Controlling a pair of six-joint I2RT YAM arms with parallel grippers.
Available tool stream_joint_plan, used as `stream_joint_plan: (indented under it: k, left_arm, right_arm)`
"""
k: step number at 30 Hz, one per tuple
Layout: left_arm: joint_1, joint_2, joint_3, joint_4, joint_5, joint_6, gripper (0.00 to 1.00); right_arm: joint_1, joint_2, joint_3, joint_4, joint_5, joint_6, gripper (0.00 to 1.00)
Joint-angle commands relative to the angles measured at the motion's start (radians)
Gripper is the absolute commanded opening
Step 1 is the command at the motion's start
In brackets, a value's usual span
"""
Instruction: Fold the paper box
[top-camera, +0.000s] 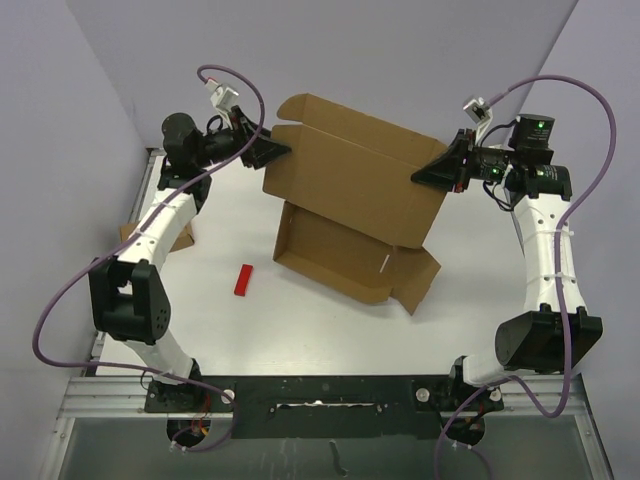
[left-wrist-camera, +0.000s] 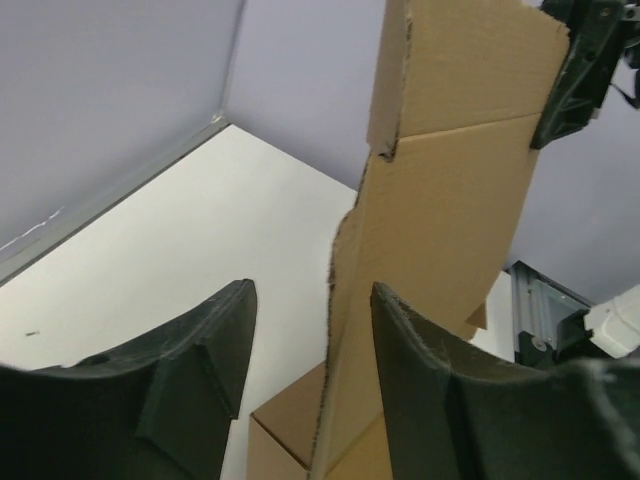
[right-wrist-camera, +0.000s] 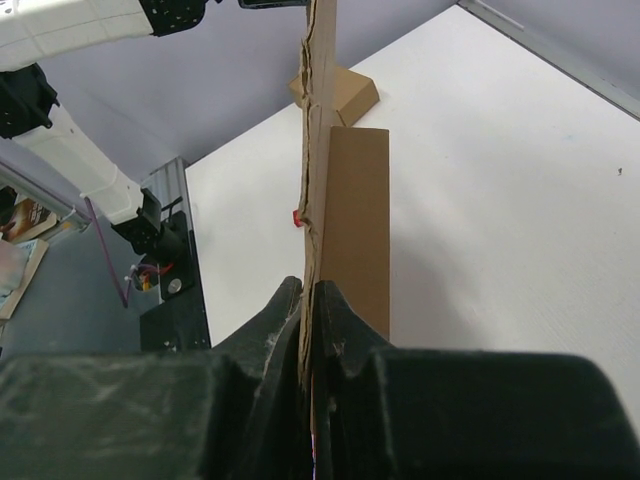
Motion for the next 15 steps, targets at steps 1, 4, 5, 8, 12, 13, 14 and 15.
stream_joint_plan:
  k: [1,4,5,8,12,13,14,15]
  left_arm:
    - [0.003,0.037,0.045,0.22,0.116,-0.134,0.41]
    - [0.007,0.061,0.06,0.29,0.154,-0.207,0.25]
    - [0.008,0.069,0.063,0.313,0.163,-0.229,0.2]
    - [0.009,0.086,0.063,0.387,0.186,-0.3,0.01]
    - [0.016,0.078,0.02,0.496,0.17,-0.396,0.0]
    - [0.019,0.069,0.004,0.501,0.159,-0.408,0.0]
    - [0.022,0.058,-0.012,0.503,0.149,-0.414,0.0]
    - [0.023,0.041,-0.034,0.502,0.134,-0.412,0.0]
  right_arm:
    - [0.008,-0.034,0.004,0.022,-0.054,-0.016,0.0]
    - [0.011,-0.032,0.002,0.021,-0.054,-0.022,0.0]
    - [0.011,-0.032,0.002,0.019,-0.054,-0.024,0.0]
    - [0.01,-0.033,0.004,0.015,-0.054,-0.029,0.0]
    - [0.011,-0.037,0.003,0.007,-0.042,-0.042,0.0]
    - [0.011,-0.037,0.0,0.007,-0.036,-0.046,0.0]
    - [0.011,-0.037,-0.004,0.007,-0.028,-0.05,0.0]
    - [0.011,-0.038,-0.007,0.006,-0.023,-0.054,0.0]
